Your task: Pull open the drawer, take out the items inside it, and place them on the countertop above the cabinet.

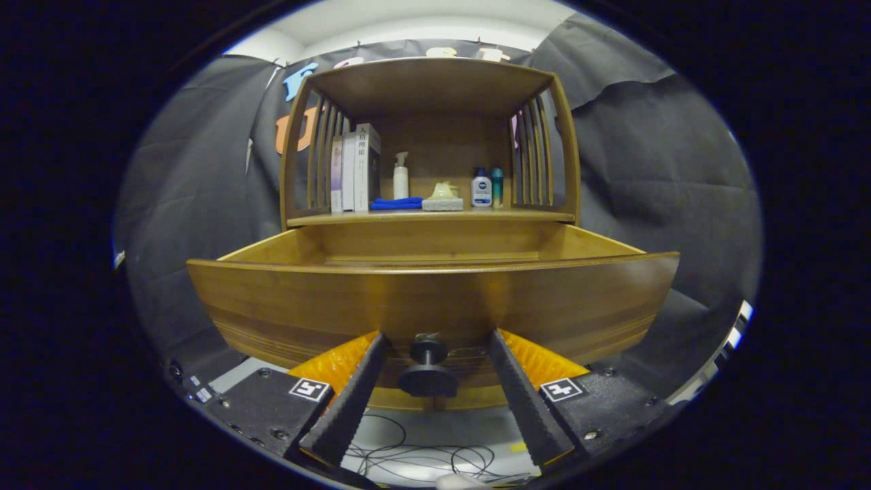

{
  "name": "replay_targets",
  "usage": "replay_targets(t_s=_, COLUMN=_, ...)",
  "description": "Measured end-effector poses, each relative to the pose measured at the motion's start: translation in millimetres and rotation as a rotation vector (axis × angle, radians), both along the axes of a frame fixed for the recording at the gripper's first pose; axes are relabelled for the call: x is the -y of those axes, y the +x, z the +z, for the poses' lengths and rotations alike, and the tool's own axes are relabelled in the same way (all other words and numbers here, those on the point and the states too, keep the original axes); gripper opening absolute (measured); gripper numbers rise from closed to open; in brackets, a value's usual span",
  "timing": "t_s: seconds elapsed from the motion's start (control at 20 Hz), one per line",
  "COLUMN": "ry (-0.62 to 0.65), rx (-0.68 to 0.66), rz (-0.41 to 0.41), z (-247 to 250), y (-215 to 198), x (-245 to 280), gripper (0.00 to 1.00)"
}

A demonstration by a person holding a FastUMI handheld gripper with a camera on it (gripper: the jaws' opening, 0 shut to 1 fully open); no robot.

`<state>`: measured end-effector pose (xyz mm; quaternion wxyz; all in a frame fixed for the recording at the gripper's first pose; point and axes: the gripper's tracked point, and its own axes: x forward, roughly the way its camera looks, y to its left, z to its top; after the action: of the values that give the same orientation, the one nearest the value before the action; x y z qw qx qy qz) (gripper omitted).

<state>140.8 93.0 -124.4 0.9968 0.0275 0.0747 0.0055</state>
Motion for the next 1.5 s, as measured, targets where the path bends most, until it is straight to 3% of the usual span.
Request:
replay_targets(t_s=0.8, ry=0.013, rx=0.005, rz=0.023, z=5.2, y=26.5, x=-2.0, gripper=0.98)
replay_targets(t_s=1.5, ry=0.02, rx=0.014, rz=-0.006, z=25.6, y=107.1, x=-13.8, gripper=0.99)
